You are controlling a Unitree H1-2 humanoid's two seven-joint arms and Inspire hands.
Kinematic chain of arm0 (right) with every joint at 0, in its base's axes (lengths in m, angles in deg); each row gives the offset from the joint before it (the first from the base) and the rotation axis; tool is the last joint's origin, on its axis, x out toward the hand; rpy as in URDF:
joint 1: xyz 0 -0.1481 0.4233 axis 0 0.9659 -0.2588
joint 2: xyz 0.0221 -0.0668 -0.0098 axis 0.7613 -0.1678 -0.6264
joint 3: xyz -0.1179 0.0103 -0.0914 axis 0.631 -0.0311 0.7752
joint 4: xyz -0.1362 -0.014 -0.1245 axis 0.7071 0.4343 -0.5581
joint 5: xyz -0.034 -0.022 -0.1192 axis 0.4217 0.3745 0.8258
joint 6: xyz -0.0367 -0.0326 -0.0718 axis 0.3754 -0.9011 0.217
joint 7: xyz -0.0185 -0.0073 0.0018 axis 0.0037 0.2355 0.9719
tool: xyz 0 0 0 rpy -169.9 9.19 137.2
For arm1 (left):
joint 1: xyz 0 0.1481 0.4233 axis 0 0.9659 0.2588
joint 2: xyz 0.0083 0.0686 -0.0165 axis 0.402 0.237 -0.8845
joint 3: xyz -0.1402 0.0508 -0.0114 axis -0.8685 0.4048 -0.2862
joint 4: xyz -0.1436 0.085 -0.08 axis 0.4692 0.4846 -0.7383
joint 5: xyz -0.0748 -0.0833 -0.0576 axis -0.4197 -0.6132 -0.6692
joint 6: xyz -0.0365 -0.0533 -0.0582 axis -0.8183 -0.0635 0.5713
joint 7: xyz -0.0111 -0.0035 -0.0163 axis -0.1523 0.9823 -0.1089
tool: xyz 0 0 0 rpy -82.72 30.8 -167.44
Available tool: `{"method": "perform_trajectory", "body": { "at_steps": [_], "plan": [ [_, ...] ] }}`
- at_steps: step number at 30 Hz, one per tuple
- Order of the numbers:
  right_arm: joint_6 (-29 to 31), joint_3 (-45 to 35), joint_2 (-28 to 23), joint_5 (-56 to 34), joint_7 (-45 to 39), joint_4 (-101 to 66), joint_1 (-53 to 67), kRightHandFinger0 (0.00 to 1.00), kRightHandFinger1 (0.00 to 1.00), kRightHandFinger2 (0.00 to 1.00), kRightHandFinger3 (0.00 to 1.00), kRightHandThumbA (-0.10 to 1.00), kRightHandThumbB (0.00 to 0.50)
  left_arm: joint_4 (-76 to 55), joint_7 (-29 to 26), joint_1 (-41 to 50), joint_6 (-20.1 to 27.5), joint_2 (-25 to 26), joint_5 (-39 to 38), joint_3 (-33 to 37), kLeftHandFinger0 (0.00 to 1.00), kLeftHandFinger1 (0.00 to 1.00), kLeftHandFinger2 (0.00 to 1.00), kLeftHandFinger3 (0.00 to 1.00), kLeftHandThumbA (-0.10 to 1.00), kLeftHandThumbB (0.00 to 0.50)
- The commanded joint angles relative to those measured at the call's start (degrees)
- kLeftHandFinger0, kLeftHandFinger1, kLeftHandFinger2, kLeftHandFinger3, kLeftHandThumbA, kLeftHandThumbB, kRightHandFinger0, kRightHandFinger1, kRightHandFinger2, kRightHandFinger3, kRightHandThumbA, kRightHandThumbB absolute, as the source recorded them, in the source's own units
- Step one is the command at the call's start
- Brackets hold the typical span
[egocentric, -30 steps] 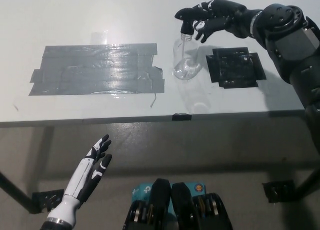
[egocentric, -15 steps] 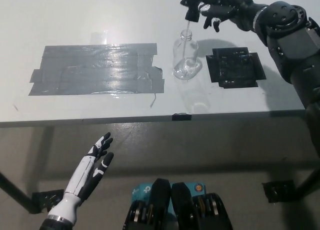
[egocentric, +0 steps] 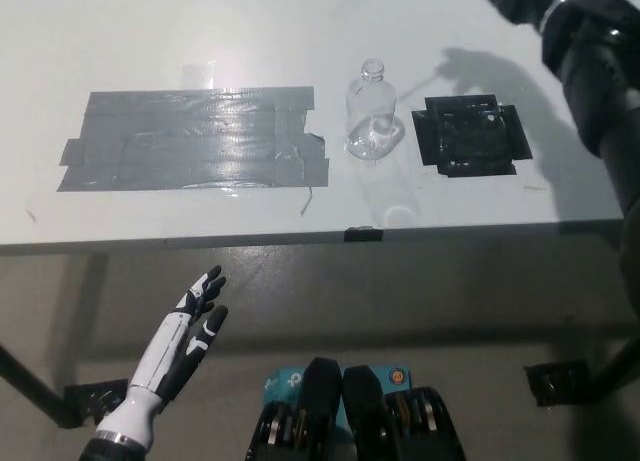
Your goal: The robot grabs the black lid of the spray bottle on the desk and places it on the black area of the desk
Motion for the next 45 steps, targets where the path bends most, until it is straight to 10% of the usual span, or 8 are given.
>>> {"method": "perform_trajectory", "body": {
  "at_steps": [1, 15, 30, 32, 33, 34, 45],
  "plan": [
    [-1.4, -5.1, -3.3, -7.9, 3.7, -3.8, -8.1, 0.24, 0.3, 0.49, 0.44, -0.1, 0.373, -0.7, 0.2, -1.1, 1.3, 0.6, -0.6, -0.3, 1.0, 1.0, 1.0, 1.0, 0.96, 0.052],
    [1.8, -6.8, -4.7, -9.1, 5.6, -1.2, -0.8, 0.25, 0.34, 0.54, 0.44, -0.1, 0.377, -0.7, -0.2, -0.2, 1.7, 0.5, -0.4, -0.4, 1.0, 1.0, 1.0, 1.0, 0.97, 0.05],
    [6.7, 15.2, -2.3, 3.8, 14.4, 1.9, 12.7, 0.2, 0.31, 0.49, 0.53, -0.1, 0.403, -1.4, -0.7, 0.4, 1.3, 0.2, -0.8, -1.2, 1.0, 1.0, 1.0, 1.0, 0.96, 0.025],
    [7.0, 21.4, -2.6, 8.8, 17.3, 1.9, 13.1, 0.55, 0.75, 0.96, 1.0, 0.1, 0.402, -1.5, -0.6, 0.5, 1.1, 0.1, -0.8, -1.2, 1.0, 1.0, 1.0, 1.0, 0.95, 0.026],
    [7.2, 25.0, -2.8, 11.5, 18.8, 1.8, 13.1, 0.78, 1.0, 1.0, 1.0, 0.28, 0.426, -1.7, -0.6, 0.4, 0.8, 0.0, -0.8, -1.3, 1.0, 1.0, 1.0, 1.0, 0.95, 0.028],
    [6.6, 28.5, -3.0, 14.0, 20.4, 1.9, 13.0, 1.0, 1.0, 1.0, 1.0, 0.41, 0.446, -1.7, -0.6, 0.4, 1.0, 0.0, -0.8, -1.3, 1.0, 1.0, 1.0, 1.0, 0.95, 0.027],
    [8.9, 38.0, -5.3, 17.4, 19.1, 1.0, 10.2, 1.0, 1.0, 1.0, 1.0, 0.74, 0.5, -1.3, -0.4, -0.1, 1.4, 0.3, -0.4, -1.1, 1.0, 1.0, 1.0, 1.0, 0.95, 0.021]
  ]
}}
